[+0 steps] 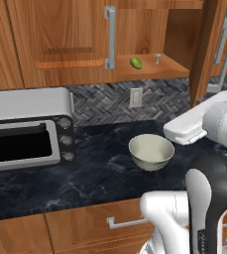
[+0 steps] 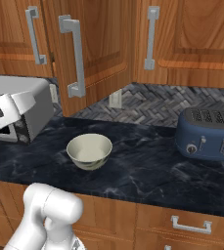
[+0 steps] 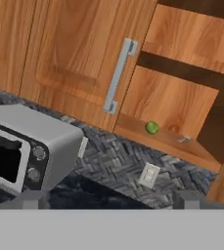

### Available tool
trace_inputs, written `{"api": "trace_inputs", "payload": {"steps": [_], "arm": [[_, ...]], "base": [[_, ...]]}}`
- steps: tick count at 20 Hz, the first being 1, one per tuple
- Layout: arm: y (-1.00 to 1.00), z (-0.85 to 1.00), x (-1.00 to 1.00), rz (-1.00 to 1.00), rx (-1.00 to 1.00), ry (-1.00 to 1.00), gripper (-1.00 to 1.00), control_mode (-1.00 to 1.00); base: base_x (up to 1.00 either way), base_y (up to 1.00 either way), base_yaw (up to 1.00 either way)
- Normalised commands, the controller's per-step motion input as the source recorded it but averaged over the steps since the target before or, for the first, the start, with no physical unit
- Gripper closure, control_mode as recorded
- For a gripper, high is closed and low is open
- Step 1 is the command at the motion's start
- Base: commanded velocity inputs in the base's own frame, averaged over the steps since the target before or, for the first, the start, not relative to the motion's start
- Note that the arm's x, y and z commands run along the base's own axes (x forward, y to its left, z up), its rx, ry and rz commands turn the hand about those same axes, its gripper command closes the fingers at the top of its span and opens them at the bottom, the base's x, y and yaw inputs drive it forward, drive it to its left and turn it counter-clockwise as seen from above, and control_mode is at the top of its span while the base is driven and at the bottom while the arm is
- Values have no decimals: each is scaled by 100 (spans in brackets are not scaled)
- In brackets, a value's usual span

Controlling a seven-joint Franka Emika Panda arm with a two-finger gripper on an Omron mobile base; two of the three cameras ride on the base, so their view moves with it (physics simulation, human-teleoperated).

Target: Open the cabinet. Pick the mango and kiwi from the cabinet and place them into the bowl. Then close the cabinet.

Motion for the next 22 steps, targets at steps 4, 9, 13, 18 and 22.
{"api": "trace_inputs", "payload": {"steps": [4, 9, 13, 18, 22], "arm": [[0, 0, 27, -65, 0, -1, -100, -100], [0, 0, 44, -56, 0, 0, -100, -100], [-16, 0, 42, -43, 0, 3, -100, -100], [-20, 0, 40, -16, 1, 4, -100, -100], [-18, 0, 40, 0, 0, 5, -100, -100]], "base": [[0, 0, 0], [0, 0, 0], [0, 0, 0], [0, 0, 0], [0, 0, 0]]}}
